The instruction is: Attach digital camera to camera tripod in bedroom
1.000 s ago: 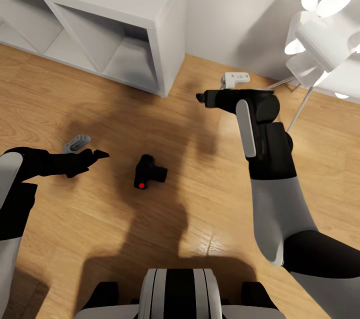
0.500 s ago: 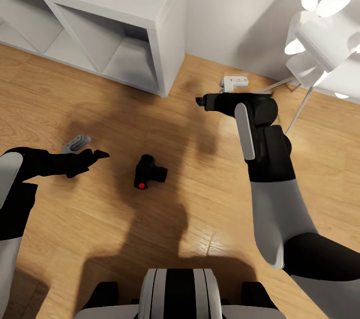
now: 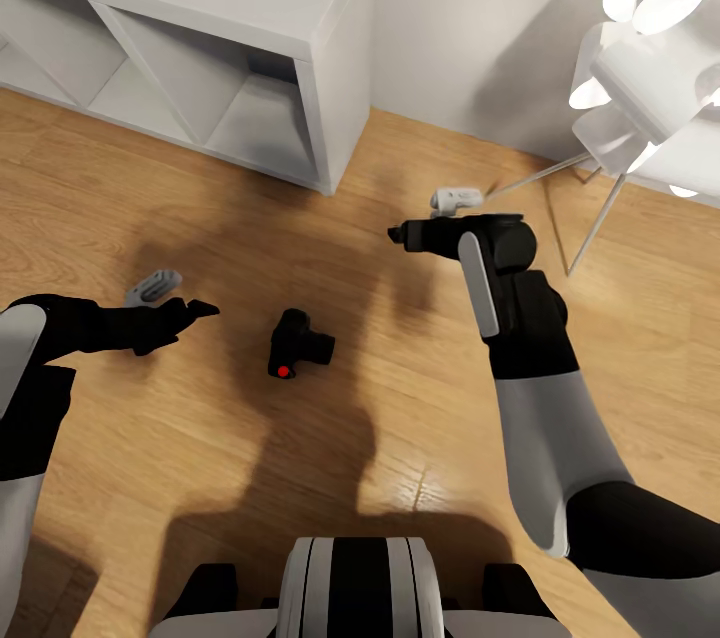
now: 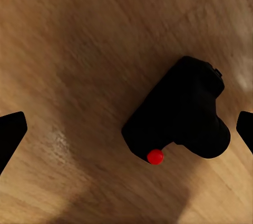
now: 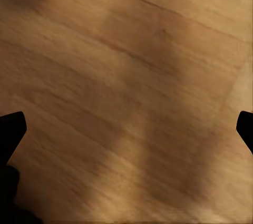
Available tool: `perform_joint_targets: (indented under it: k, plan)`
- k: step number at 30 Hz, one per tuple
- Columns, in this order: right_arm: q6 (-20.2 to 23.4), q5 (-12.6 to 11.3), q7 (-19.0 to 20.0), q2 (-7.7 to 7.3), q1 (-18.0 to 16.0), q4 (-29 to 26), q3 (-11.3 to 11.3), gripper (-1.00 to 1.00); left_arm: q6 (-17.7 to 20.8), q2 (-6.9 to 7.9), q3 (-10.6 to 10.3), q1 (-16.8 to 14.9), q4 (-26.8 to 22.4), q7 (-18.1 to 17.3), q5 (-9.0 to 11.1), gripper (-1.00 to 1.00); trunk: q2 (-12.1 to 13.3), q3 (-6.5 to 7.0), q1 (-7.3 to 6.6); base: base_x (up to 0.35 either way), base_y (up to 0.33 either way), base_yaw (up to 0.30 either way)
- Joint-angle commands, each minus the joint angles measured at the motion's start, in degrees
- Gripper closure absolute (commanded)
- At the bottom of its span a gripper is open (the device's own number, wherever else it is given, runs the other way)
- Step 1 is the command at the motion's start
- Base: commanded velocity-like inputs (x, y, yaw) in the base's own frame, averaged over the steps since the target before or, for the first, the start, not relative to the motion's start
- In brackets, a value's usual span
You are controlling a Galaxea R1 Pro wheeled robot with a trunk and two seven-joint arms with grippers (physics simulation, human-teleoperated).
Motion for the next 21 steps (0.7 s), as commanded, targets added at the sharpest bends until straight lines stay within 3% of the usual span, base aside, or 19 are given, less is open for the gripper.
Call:
perform_joint_targets:
  k: [1,14,21]
  plan:
    - [0.27,-0.22,-0.06,0.02,0.08,0.08,-0.01,-1.0,0.21,0.02,0.04,-0.03,-0.04,0.59,0.55,-1.0,-0.01,-0.03,-0.01,0.0,0.0,0.0]
    - [0.41,-0.2,-0.08,0.04,0.49,2.09,0.01,-1.0,0.21,-0.09,0.04,-0.12,-0.13,0.26,0.59,-1.0,-0.01,-0.03,-0.01,0.013,0.0,0.0]
    - [0.42,-0.2,-0.08,0.04,0.56,2.77,0.0,-1.0,0.21,-0.35,-1.08,-0.19,-0.41,0.12,0.6,-1.0,-0.01,-0.03,-0.01,0.2,-0.001,0.0]
